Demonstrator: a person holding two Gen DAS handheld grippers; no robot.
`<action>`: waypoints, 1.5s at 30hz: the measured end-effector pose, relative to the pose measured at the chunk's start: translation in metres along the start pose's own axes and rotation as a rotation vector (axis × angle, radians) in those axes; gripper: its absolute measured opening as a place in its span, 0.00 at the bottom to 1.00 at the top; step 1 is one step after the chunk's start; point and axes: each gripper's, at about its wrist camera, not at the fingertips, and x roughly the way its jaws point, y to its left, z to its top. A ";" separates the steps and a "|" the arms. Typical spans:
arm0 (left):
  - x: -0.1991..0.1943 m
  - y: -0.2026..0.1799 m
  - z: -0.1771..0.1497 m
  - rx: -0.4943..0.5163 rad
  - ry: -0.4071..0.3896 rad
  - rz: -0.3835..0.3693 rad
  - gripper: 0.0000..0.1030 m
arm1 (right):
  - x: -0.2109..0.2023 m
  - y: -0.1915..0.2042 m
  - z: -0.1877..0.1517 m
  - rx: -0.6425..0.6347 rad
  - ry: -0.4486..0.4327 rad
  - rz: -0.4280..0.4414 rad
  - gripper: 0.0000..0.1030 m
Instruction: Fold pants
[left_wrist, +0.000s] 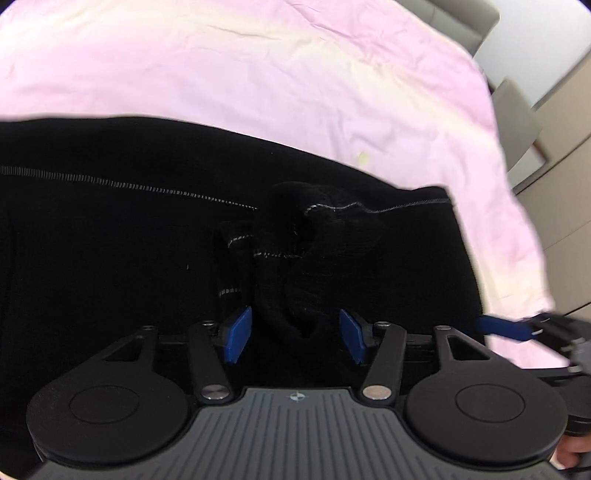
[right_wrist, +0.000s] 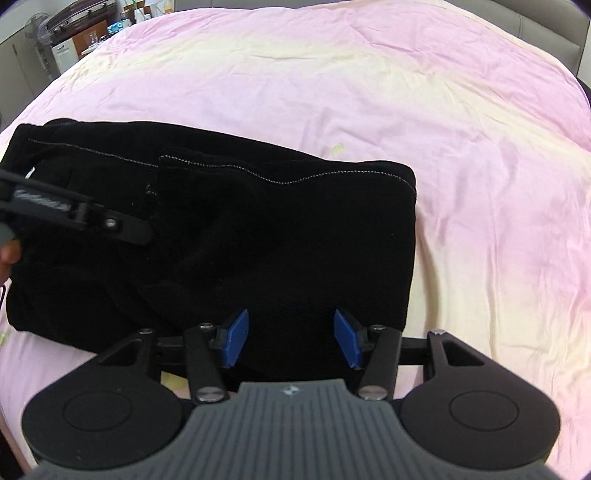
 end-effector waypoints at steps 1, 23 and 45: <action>0.003 -0.006 -0.001 0.030 -0.006 0.026 0.51 | 0.000 -0.001 -0.002 -0.003 -0.009 0.005 0.48; -0.057 0.064 -0.036 -0.229 -0.051 -0.062 0.43 | -0.014 -0.045 -0.035 0.112 -0.043 0.050 0.54; -0.008 0.028 -0.006 -0.141 -0.114 -0.030 0.34 | -0.002 -0.050 -0.026 0.128 -0.047 0.017 0.58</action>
